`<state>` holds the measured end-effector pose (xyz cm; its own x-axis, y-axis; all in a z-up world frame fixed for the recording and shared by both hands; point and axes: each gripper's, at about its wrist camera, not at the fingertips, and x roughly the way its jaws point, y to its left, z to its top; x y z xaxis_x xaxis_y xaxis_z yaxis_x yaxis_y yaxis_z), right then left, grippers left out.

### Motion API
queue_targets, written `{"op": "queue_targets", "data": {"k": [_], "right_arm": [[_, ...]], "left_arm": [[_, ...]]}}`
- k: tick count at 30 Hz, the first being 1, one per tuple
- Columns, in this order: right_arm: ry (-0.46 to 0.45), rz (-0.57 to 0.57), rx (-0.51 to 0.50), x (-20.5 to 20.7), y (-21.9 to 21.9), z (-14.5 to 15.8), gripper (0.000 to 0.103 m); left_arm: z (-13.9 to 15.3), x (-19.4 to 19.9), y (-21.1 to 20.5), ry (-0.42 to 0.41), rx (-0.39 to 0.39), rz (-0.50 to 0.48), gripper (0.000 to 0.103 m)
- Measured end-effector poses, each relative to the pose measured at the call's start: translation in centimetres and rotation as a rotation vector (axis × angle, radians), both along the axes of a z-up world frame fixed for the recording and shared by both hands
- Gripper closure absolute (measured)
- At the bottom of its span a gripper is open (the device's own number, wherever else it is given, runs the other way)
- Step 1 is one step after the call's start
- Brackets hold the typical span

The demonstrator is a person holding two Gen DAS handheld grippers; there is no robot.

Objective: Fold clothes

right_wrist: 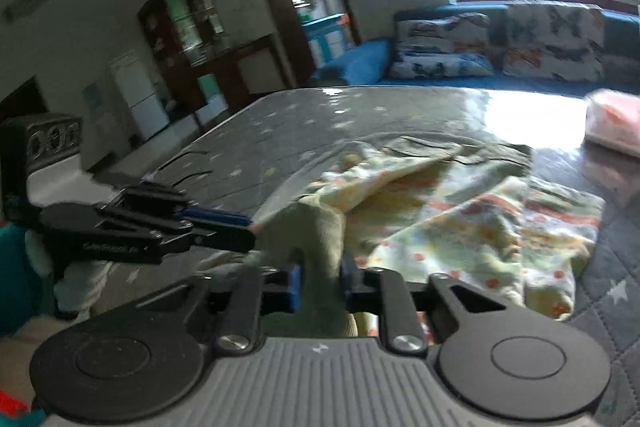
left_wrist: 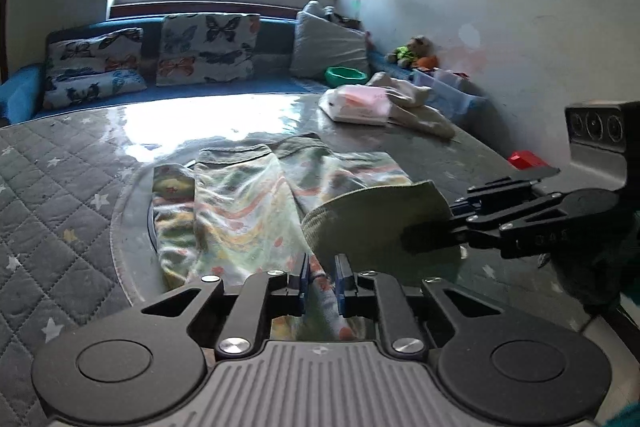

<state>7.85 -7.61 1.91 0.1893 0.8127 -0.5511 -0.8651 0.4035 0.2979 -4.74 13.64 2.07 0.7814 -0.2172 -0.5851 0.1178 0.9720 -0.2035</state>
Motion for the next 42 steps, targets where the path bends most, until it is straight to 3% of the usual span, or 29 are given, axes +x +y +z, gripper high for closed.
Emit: {"op": "queue_targets", "data": {"k": [5, 12, 14, 19, 27, 30, 35, 39, 42], "right_arm": [[-0.120, 0.165, -0.060, -4.8, -0.8, 1.1, 0.096], [-0.263, 0.375, -0.262, -11.0, -1.4, -0.7, 0.096], [-0.253, 0.388, -0.297, -11.3, -1.4, -1.4, 0.096], [-0.248, 0.404, -0.326, -11.8, -1.6, -2.0, 0.092], [-0.124, 0.399, -0.252, -9.9, -2.8, 0.5, 0.073], [-0.066, 0.361, -0.174, -8.4, -3.0, 1.5, 0.070], [-0.095, 0.290, -0.178, -7.4, -1.9, 0.5, 0.069], [-0.095, 0.307, -0.223, -8.2, -0.8, -1.8, 0.069], [-0.093, 0.318, -0.223, -8.2, -0.8, -1.9, 0.069]], "left_arm": [[0.7, -2.5, 0.0, -0.015, 0.003, -0.051, 0.088], [3.5, -2.9, -0.9, -0.107, -0.019, -0.090, 0.087], [3.5, -2.0, -1.9, -0.105, -0.030, -0.126, 0.087], [0.1, 0.6, -4.6, 0.019, 0.001, -0.207, 0.087], [-3.7, -1.8, -5.0, 0.161, 0.047, -0.217, 0.086], [-3.7, -3.0, -4.6, 0.156, 0.023, -0.214, 0.085], [-2.5, -4.4, -3.7, 0.111, -0.009, -0.201, 0.083], [-0.7, -2.8, -2.6, 0.063, 0.013, -0.124, 0.081], [-0.3, -0.3, -2.1, 0.079, 0.055, -0.039, 0.072]]}}
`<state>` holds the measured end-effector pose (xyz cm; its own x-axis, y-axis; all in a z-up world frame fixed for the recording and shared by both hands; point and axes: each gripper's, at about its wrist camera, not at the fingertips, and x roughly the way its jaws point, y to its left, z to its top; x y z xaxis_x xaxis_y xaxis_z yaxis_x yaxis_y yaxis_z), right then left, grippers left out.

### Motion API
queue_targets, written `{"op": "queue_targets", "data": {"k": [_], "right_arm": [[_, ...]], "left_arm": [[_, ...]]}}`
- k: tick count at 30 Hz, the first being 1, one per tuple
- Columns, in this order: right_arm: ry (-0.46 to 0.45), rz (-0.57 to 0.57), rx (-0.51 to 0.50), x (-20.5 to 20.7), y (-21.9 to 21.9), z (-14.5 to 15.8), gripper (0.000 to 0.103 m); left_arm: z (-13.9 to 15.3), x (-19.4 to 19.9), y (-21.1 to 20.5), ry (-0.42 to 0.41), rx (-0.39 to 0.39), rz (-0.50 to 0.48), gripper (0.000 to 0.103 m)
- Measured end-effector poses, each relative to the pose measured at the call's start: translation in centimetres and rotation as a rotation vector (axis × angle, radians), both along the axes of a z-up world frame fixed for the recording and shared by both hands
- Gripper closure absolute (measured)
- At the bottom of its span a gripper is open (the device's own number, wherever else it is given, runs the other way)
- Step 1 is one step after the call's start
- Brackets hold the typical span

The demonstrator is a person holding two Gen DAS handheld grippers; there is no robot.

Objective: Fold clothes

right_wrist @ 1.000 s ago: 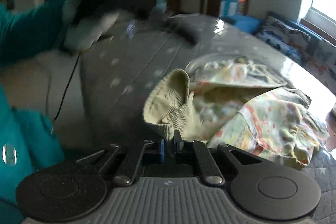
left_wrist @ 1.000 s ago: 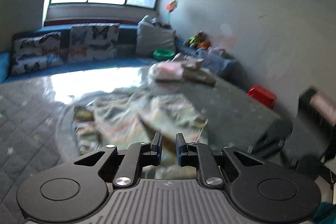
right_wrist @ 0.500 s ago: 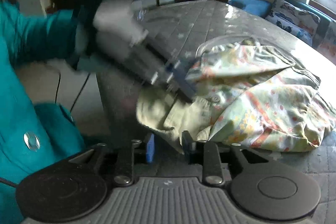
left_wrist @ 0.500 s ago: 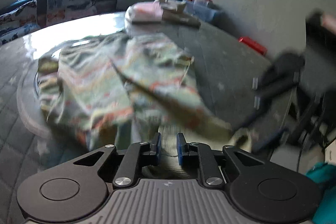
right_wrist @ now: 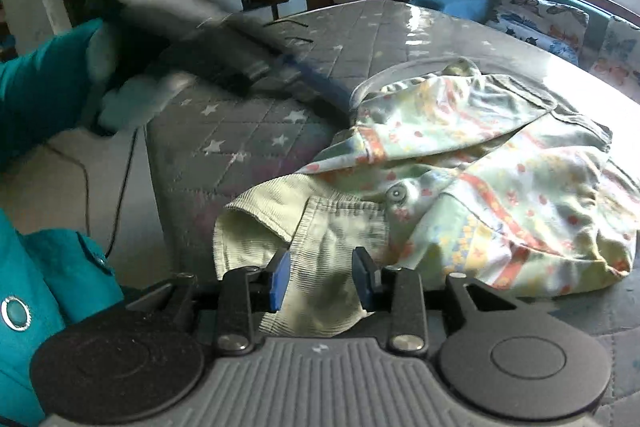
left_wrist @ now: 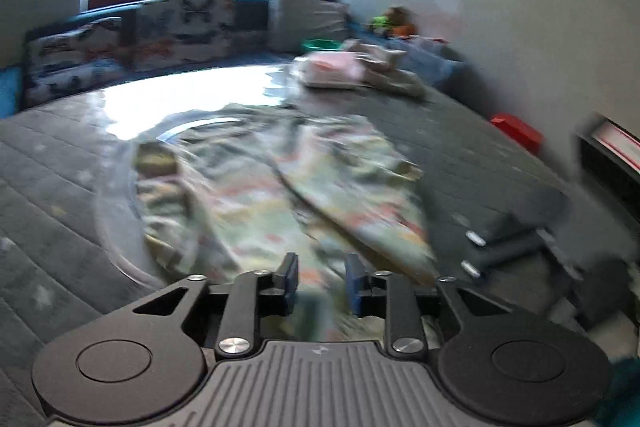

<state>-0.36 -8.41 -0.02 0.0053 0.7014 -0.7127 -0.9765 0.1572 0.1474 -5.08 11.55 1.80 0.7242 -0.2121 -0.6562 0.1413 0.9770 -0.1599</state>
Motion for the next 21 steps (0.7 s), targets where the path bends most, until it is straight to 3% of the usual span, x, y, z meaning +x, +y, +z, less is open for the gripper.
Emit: {"op": "queue_targets", "data": {"k": [3, 10, 21], "right_arm": [[-0.002, -0.004, 0.014, 0.1, -0.2, 0.4, 0.069], [0.006, -0.138, 0.074, 2.5, -1.6, 1.8, 0.068], [0.036, -0.248, 0.097, 5.5, -2.5, 0.9, 0.063]], "left_arm": [[0.2, 2.7, 0.3, 0.010, 0.018, 0.054, 0.072], [-1.6, 9.8, -0.8, 0.073, 0.043, 0.104, 0.070], [-3.6, 18.7, -0.9, 0.131, 0.050, 0.217, 0.070]]}}
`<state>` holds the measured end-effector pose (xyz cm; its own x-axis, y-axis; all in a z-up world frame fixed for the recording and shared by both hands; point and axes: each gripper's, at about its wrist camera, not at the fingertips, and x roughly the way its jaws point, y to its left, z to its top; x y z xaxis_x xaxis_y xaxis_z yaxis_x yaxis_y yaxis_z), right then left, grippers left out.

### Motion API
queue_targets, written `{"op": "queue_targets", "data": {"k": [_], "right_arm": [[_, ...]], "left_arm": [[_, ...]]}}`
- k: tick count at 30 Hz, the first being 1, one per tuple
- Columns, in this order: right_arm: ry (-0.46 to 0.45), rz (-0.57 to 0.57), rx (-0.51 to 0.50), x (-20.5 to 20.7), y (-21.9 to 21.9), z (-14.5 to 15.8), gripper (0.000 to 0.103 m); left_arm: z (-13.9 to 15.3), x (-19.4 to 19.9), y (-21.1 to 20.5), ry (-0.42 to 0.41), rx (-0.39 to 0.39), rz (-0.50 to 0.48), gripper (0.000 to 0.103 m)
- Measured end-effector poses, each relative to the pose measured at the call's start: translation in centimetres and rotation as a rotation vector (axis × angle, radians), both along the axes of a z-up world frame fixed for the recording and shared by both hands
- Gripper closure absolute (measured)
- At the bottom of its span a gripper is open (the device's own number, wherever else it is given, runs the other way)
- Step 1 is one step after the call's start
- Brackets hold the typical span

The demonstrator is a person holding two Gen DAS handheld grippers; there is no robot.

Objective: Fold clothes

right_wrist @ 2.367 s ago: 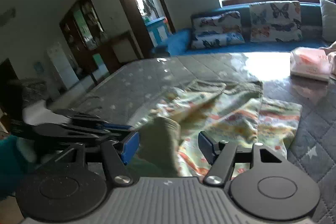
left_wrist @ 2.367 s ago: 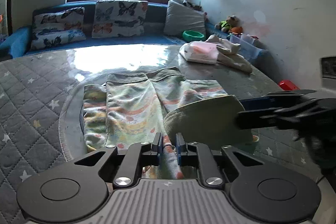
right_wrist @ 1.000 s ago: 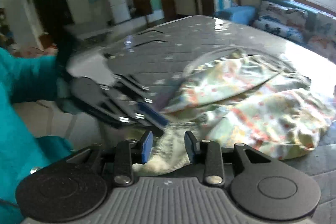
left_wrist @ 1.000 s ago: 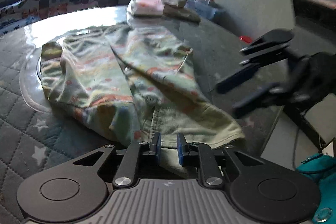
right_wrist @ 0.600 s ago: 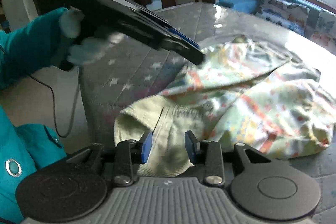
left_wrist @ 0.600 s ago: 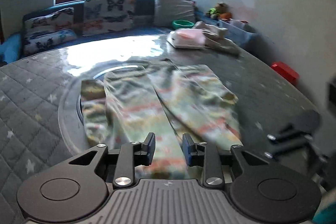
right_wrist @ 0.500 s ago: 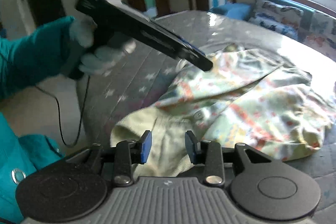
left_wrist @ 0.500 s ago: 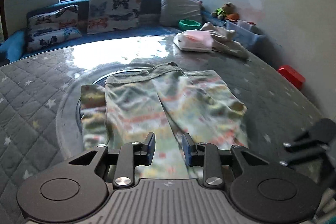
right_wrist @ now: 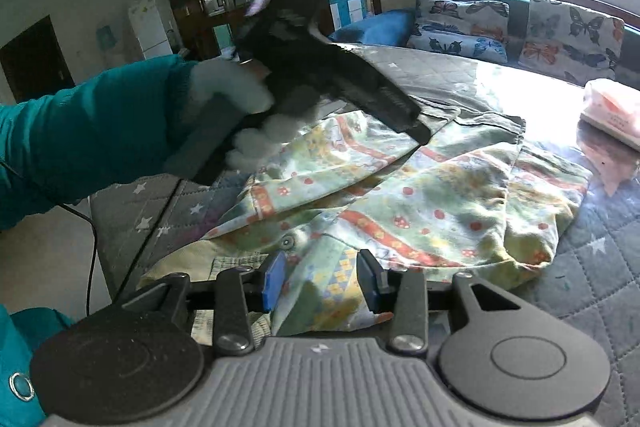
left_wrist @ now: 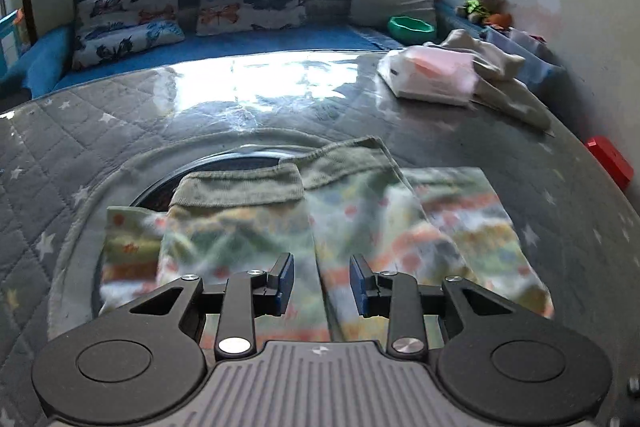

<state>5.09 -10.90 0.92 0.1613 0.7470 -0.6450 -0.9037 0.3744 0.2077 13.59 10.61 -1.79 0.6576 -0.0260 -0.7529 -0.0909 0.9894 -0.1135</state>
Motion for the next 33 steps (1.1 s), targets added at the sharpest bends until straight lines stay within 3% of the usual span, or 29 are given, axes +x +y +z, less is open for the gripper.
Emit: {"op": "queue_targets", "data": {"k": [11, 12, 15, 17, 21, 33], "right_arm": [[0.034, -0.029, 0.009, 1.3, -0.4, -0.9, 0.062], [0.037, -0.032, 0.008, 1.4, -0.4, -0.9, 0.062], [0.039, -0.040, 0.007, 1.5, -0.6, -1.1, 0.062], [0.039, -0.045, 0.009, 1.6, -0.6, -1.1, 0.062], [0.030, -0.045, 0.015, 1.3, -0.5, -0.9, 0.062], [-0.016, -0.035, 0.017, 0.0, 0.9, 0.4, 0.062]], "left_arm": [[-1.8, 4.8, -0.4, 0.025, 0.071, 0.026, 0.071], [-1.9, 5.0, -0.5, 0.020, 0.081, 0.024, 0.072], [-1.8, 5.0, 0.2, 0.019, 0.071, 0.044, 0.090], [-1.6, 4.6, 1.3, 0.011, 0.024, 0.068, 0.098], [-0.6, 2.9, 3.5, -0.027, -0.033, 0.124, 0.101], [4.8, -6.8, 9.9, -0.176, -0.049, 0.272, 0.101]]}}
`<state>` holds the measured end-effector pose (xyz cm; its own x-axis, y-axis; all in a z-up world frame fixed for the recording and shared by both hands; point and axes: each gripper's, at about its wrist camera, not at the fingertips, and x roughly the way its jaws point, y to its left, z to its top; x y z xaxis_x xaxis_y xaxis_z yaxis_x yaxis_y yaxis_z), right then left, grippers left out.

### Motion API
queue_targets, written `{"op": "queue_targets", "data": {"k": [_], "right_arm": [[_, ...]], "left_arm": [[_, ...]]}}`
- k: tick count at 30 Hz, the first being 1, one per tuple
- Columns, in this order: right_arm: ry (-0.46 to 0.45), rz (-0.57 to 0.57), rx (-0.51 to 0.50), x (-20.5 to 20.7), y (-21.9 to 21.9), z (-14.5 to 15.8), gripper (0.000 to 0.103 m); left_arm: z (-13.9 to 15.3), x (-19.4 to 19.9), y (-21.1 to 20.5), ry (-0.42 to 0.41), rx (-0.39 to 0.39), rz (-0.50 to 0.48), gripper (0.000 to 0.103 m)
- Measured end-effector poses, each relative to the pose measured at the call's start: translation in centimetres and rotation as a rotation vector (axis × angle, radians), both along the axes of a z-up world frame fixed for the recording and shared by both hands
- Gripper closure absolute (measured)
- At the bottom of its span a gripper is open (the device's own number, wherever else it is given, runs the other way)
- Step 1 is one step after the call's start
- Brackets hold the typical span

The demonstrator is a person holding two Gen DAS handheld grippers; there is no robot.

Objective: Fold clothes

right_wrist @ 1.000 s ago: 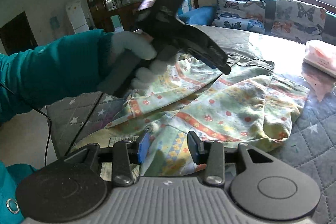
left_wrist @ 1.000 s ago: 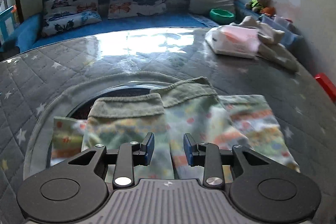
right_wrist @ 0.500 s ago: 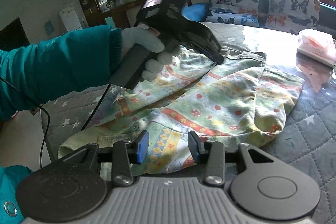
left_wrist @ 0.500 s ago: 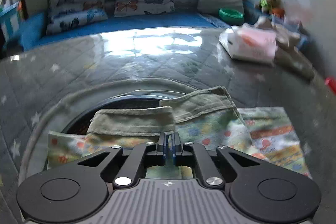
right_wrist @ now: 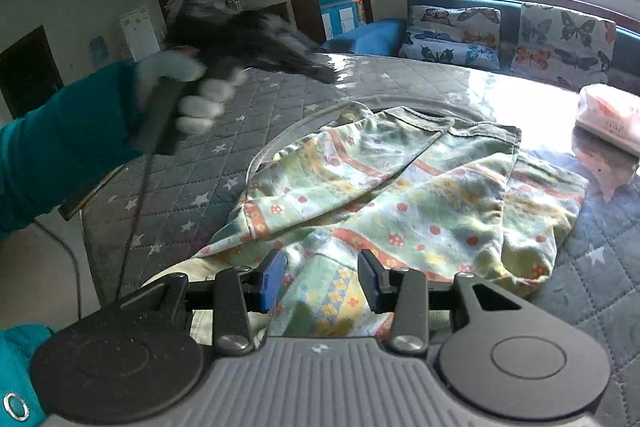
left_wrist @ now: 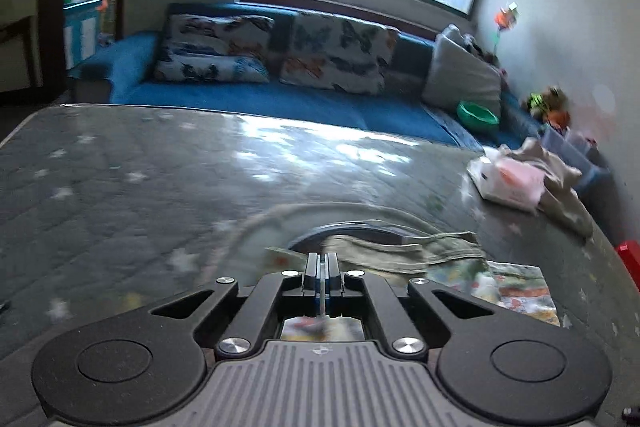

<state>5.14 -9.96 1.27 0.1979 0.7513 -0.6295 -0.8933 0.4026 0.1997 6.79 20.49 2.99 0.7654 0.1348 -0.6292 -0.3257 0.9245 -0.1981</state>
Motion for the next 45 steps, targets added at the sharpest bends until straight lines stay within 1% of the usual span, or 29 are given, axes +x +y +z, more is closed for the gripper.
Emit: {"op": "queue_targets", "data": {"k": [3, 7, 9, 12, 14, 17, 20, 26, 29, 32, 33, 35, 37, 39, 41, 45], "right_arm": [[-0.013, -0.013, -0.006, 0.2, 0.9, 0.3, 0.062], [-0.005, -0.042, -0.018, 1.4, 2.5, 0.9, 0.062], [0.016, -0.052, -0.012, 2.8, 3.3, 1.3, 0.063], [0.009, -0.087, -0.013, 5.1, 4.4, 1.7, 0.064], [0.029, -0.125, -0.013, 7.5, 5.4, 1.6, 0.064], [0.076, -0.175, -0.010, 11.1, 7.2, 1.0, 0.065], [0.107, -0.215, -0.015, 14.0, 9.3, -0.3, 0.065], [0.154, -0.283, -0.041, 17.3, 12.1, -3.3, 0.065], [0.164, -0.297, -0.046, 17.9, 12.9, -4.2, 0.069], [0.159, -0.305, -0.051, 18.1, 13.5, -4.9, 0.076], [0.153, -0.306, -0.048, 18.0, 13.5, -4.9, 0.082], [0.143, -0.304, -0.038, 17.8, 13.5, -4.8, 0.096], [0.127, -0.286, -0.021, 17.4, 13.4, -4.4, 0.099], [0.106, -0.248, 0.003, 16.6, 13.4, -3.7, 0.099], [0.067, -0.208, 0.018, 15.4, 13.5, -2.9, 0.099], [0.021, -0.106, 0.052, 12.2, 14.0, -1.4, 0.100]], "left_arm": [[-0.1, -2.1, 0.5, 0.017, 0.003, -0.003, 0.101], [-0.9, -4.3, -1.2, 0.035, -0.007, -0.095, 0.100], [-1.6, -5.2, -2.6, 0.048, -0.012, -0.147, 0.099], [-2.7, -6.4, -4.4, 0.064, -0.038, -0.208, 0.099], [-3.2, -7.1, -5.3, 0.074, -0.047, -0.228, 0.098], [-3.5, -7.9, -5.4, 0.065, -0.075, -0.221, 0.095], [-3.5, -8.6, -5.0, 0.054, -0.092, -0.201, 0.093], [-3.6, -9.3, -3.6, 0.046, -0.113, -0.158, 0.091], [-3.6, -9.3, -2.9, 0.042, -0.115, -0.144, 0.090], [-3.4, -9.1, -2.5, 0.031, -0.118, -0.124, 0.086], [-3.3, -9.0, -2.3, 0.027, -0.117, -0.117, 0.084], [-3.1, -8.9, -2.0, 0.021, -0.119, -0.102, 0.076], [-2.7, -8.7, -1.7, 0.011, -0.118, -0.086, 0.072], [-2.4, -8.6, -1.3, -0.004, -0.116, -0.076, 0.070], [-1.9, -8.5, -1.0, -0.027, -0.128, -0.068, 0.065], [-1.1, -8.0, -0.4, -0.075, -0.168, -0.069, 0.063]]}}
